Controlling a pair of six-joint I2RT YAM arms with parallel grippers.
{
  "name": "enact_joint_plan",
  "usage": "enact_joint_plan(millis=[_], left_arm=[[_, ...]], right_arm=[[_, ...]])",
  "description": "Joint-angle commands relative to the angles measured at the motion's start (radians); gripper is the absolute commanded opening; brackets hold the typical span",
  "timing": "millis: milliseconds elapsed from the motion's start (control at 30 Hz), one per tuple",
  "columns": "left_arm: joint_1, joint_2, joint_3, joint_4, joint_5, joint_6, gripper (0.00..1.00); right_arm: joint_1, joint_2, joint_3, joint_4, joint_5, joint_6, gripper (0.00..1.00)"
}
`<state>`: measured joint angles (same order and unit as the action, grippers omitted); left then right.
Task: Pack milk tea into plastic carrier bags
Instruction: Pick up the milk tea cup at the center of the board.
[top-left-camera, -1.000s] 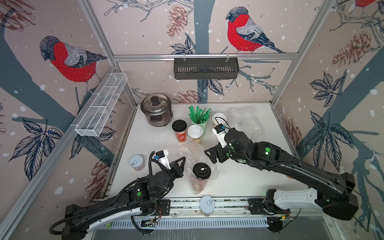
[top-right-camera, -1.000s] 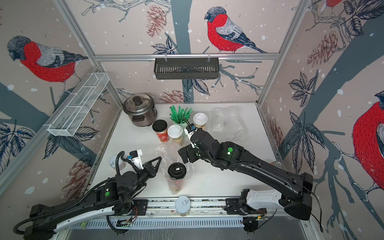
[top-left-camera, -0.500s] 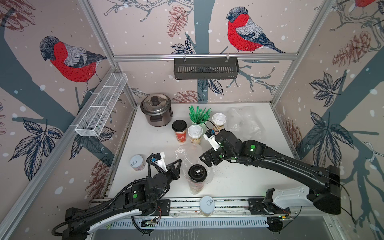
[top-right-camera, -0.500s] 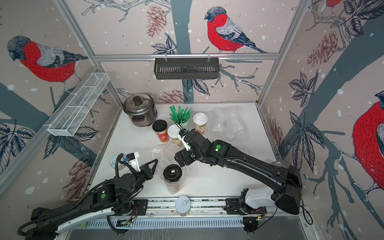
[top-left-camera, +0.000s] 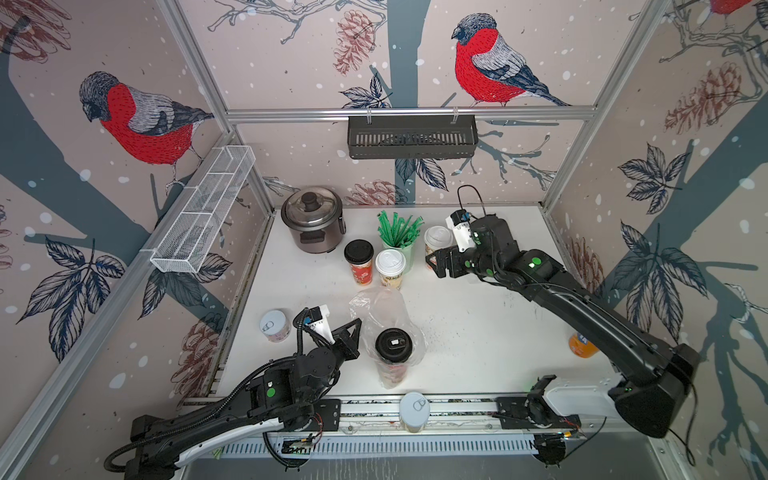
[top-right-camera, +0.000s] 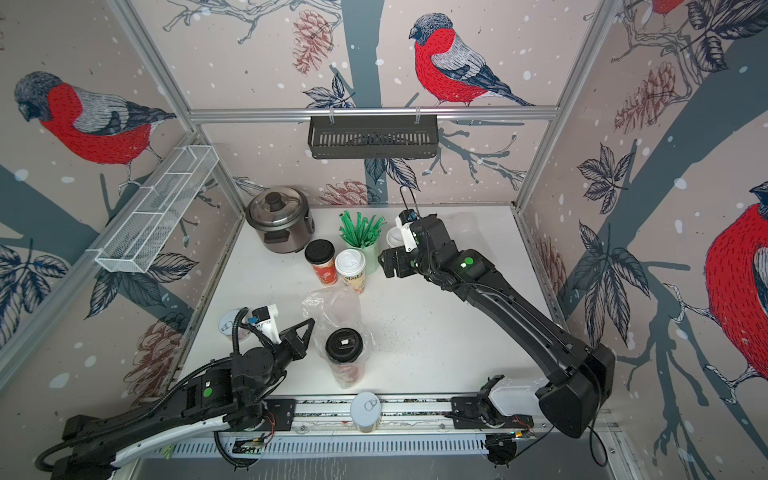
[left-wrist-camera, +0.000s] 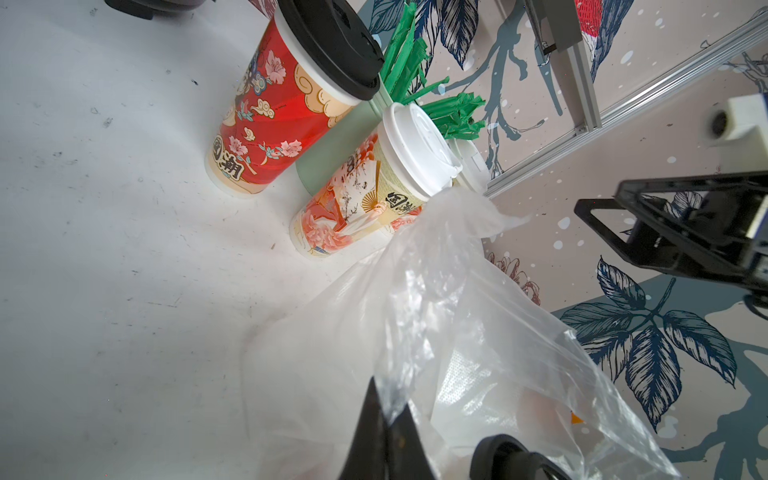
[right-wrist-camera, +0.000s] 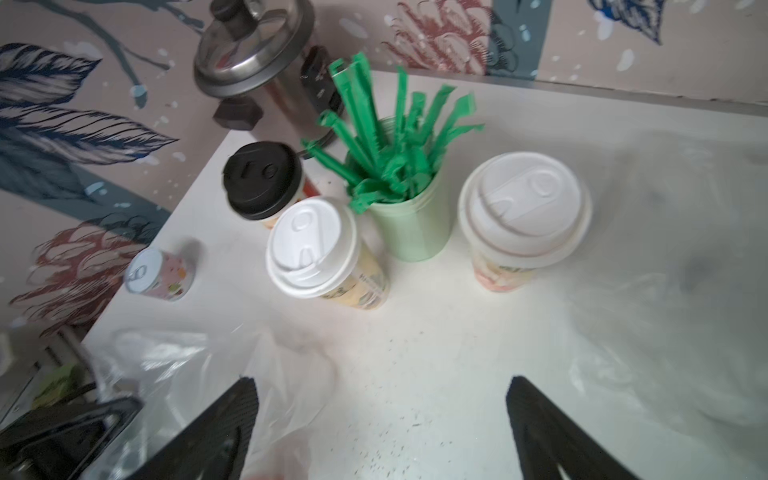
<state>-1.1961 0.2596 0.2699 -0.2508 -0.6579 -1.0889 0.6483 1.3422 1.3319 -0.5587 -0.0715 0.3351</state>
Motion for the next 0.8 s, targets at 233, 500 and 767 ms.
enact_joint_plan(millis=[233,500,767], left_arm=[[-0.001,0.0,0.018,0.029,-0.037,0.017,0.0],[-0.001,0.015,0.03,0.027,-0.048,0.016,0.0],[0.0,0.024,0.034,0.029,-0.052,0.017,0.0]], right_arm=[[-0.154,0.273,0.201,-0.029,0.032,-0.135,0.92],[-0.154,0.459,0.375,-0.124,0.052,-0.172,0.9],[-0.126,0.514,0.409,-0.144,0.076,-0.179,0.88]])
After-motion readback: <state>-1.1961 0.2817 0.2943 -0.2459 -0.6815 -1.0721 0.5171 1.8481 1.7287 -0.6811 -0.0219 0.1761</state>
